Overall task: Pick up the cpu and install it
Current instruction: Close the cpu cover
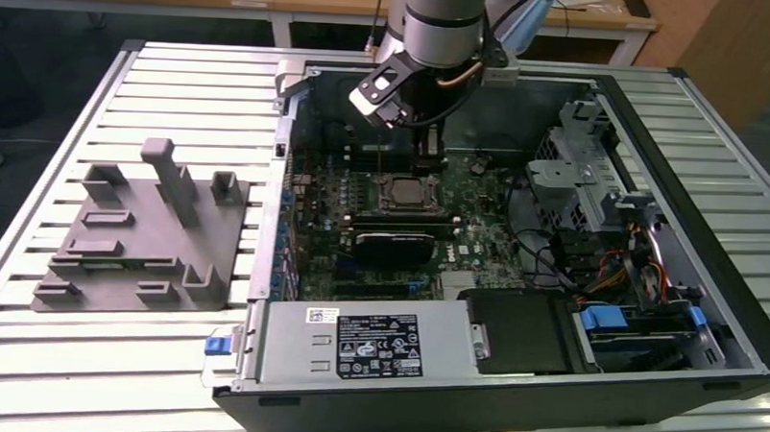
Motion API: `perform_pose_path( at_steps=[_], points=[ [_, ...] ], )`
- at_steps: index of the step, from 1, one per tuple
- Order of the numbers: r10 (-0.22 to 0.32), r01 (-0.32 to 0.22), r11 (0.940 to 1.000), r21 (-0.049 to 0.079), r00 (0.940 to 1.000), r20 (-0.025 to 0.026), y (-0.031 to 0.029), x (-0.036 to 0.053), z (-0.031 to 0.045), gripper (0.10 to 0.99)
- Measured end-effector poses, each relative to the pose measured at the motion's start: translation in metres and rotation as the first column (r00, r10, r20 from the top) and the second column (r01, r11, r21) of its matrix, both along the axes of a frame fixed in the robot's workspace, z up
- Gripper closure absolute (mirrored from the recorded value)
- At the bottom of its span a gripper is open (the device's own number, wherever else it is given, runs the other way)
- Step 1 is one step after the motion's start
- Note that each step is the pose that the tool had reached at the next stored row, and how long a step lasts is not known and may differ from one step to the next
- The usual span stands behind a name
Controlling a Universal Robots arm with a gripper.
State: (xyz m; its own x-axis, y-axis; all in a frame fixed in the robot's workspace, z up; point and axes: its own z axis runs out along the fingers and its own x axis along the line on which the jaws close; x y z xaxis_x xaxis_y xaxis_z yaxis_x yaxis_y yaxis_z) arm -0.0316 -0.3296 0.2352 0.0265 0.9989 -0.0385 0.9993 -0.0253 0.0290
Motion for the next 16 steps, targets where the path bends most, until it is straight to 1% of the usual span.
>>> perform_pose_path(
  at_steps=[5, 11, 13, 16],
  points=[
    [0.0, 0.0, 1.0, 0.0, 1.0, 0.0001, -0.0005, -0.0007, -0.0056, 0.98],
    [0.0, 0.0, 1.0, 0.0, 1.0, 0.0001, -0.0013, -0.0043, -0.0115, 0.98],
    [0.0, 0.0, 1.0, 0.0, 1.0, 0.0001, -0.0014, -0.0051, -0.0128, 0.98],
    [0.0, 0.0, 1.0, 0.0, 1.0, -0.0001, -0.0015, -0.0052, -0.0128, 0.98]
  ],
)
